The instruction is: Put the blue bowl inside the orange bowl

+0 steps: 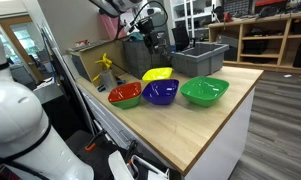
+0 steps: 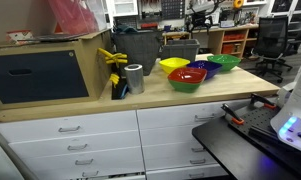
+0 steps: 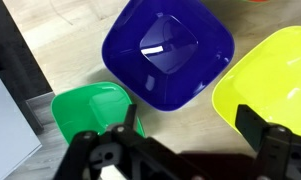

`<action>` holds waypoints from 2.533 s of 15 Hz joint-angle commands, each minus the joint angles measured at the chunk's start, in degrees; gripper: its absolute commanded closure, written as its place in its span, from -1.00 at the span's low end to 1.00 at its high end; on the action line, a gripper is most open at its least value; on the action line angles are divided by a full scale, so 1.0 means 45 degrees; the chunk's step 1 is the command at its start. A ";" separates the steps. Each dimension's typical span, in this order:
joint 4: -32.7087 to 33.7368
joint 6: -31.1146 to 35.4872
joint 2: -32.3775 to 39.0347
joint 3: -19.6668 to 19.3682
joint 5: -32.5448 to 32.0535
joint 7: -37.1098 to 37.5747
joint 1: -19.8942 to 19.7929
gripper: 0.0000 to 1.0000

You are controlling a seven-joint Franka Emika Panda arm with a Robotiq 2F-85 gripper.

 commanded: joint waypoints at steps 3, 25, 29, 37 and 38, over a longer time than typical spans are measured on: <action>-0.0928 -0.0049 -0.0648 -0.0528 -0.0103 0.0128 -0.0011 -1.00; -0.1941 -0.0367 -0.0845 -0.1225 0.0422 0.0000 -0.0663 -1.00; -0.2782 0.0066 -0.1267 -0.1574 0.0629 -0.0129 -0.1074 -1.00; -0.5536 0.2648 -0.1670 -0.2135 0.0461 -0.0117 -0.1735 -1.00; -0.5770 0.3073 -0.1505 -0.2161 0.0524 -0.0091 -0.1770 -1.00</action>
